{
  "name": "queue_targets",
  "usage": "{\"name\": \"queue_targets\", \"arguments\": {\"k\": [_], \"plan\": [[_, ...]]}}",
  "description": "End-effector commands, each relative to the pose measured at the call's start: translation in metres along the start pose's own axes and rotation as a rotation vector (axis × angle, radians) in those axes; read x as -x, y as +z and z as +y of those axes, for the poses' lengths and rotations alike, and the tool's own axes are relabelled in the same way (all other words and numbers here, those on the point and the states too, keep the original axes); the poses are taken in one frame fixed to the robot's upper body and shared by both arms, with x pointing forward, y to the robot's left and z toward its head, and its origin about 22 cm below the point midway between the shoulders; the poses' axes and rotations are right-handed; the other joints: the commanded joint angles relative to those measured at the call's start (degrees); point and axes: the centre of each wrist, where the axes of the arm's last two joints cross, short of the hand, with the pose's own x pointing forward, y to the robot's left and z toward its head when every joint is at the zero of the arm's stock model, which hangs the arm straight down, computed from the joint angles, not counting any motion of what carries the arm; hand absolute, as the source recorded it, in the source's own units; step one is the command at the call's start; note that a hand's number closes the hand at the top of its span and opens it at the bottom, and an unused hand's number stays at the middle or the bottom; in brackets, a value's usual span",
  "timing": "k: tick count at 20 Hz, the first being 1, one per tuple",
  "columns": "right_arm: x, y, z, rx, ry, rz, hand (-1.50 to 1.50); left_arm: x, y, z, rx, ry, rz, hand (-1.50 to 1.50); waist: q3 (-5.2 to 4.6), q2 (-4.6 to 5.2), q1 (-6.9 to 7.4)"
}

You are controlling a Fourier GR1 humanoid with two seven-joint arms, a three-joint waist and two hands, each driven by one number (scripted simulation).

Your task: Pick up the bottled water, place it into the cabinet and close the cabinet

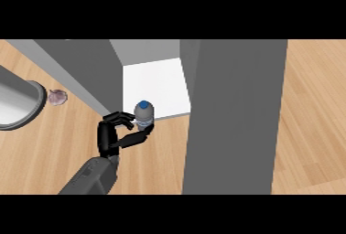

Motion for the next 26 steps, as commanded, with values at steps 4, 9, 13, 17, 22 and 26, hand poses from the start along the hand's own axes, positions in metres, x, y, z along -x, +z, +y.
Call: {"name": "queue_targets", "arguments": {"k": [4,9,13,17,22,26], "plan": [[-0.007,0.004,0.000,0.004,0.035,-0.004,-1.50,-0.079,-0.045,-0.081,0.202,0.206,-0.183,1.50,-0.51,-0.39,1.14],[-0.011,0.006,0.001,-0.014,0.045,0.010,-1.50,-0.082,-0.041,-0.088,0.264,0.261,-0.173,1.50,-0.45,-0.67,3.42],[-0.019,0.014,-0.008,0.002,0.082,0.020,-1.50,-0.071,-0.028,-0.092,0.311,0.334,-0.137,1.50,-0.43,-0.80,4.80],[-0.023,0.019,0.010,-0.045,0.058,0.025,1.50,-0.071,-0.014,-0.103,0.363,0.429,-0.102,1.50,-0.43,-1.23,6.20],[-0.048,0.036,0.035,-0.090,0.081,0.077,1.50,-0.053,-0.005,-0.070,0.481,0.492,-0.087,1.50,-0.35,-1.56,9.14],[-0.049,0.044,0.052,-0.118,0.058,0.059,1.50,-0.044,0.003,-0.072,0.493,0.559,-0.086,1.50,-0.31,-1.22,9.53]]}}
